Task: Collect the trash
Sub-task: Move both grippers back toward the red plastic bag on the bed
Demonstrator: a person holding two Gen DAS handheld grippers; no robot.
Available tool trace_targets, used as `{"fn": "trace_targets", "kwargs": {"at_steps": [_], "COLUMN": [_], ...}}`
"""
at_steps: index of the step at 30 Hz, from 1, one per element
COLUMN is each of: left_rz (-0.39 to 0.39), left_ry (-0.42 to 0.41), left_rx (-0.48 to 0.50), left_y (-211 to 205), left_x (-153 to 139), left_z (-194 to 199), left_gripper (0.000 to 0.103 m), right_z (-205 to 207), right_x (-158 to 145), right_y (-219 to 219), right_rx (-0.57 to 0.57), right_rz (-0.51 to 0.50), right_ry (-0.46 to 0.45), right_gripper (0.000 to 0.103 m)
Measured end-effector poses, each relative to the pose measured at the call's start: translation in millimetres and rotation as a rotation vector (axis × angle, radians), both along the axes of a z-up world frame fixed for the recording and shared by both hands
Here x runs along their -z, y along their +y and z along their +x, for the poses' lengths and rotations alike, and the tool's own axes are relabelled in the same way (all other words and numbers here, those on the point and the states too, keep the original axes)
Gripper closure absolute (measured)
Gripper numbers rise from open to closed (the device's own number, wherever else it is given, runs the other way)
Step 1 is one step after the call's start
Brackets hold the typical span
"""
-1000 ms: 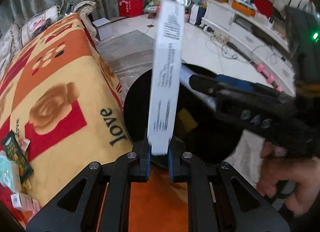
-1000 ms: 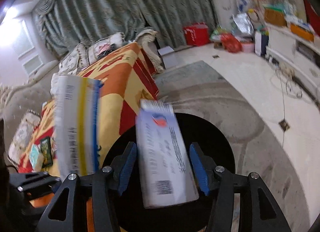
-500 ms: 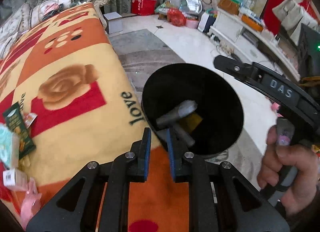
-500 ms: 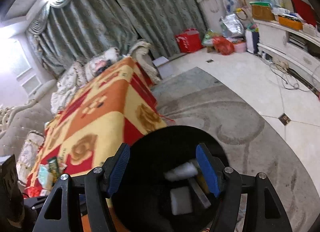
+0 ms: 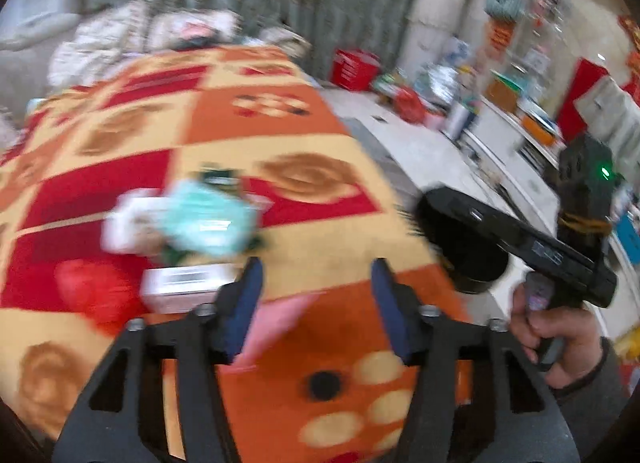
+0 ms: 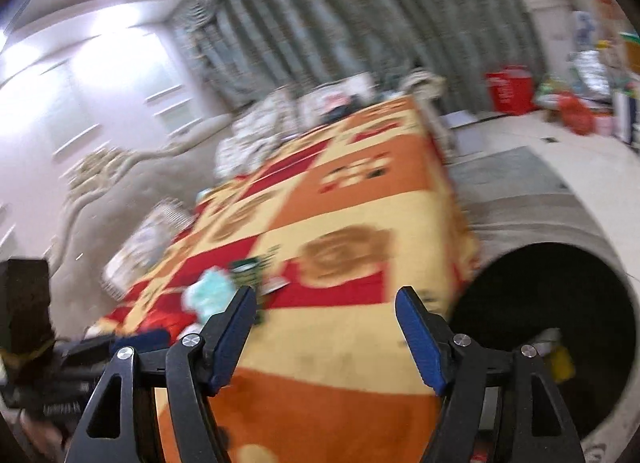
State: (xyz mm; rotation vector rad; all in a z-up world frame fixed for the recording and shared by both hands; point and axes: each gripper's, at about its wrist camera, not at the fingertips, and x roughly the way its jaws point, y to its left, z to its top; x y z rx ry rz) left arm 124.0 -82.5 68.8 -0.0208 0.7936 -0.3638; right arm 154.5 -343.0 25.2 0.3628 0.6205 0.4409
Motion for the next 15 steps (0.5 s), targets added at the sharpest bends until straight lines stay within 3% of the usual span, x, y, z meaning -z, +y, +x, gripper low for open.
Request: {"fn": "trace_targets", "kwargs": {"at_steps": [4, 9, 15], "left_rz": [0.014, -0.007, -0.012], "left_ry": [-0.028, -0.025, 0.08], "left_rx": [-0.097, -0.212, -0.23], "left_y": [69.4, 134.0, 145.1], "left_x": [0.6, 16.9, 58.3], "left_z": [1.2, 26.4, 55.8], "left_gripper": [0.042, 0.037, 0.037], "right_z": [-7.5, -6.1, -0.9], "right_x": [-0.4, 10.8, 16.9], "right_y": [55.2, 89.9, 95.8], "right_rx": [-0.134, -0.202, -0.231], "right_rz": [-0.055, -0.106, -0.088], "right_ry": [-0.035, -0.031, -0.02], "right_gripper": [0.031, 0.03, 0.03]}}
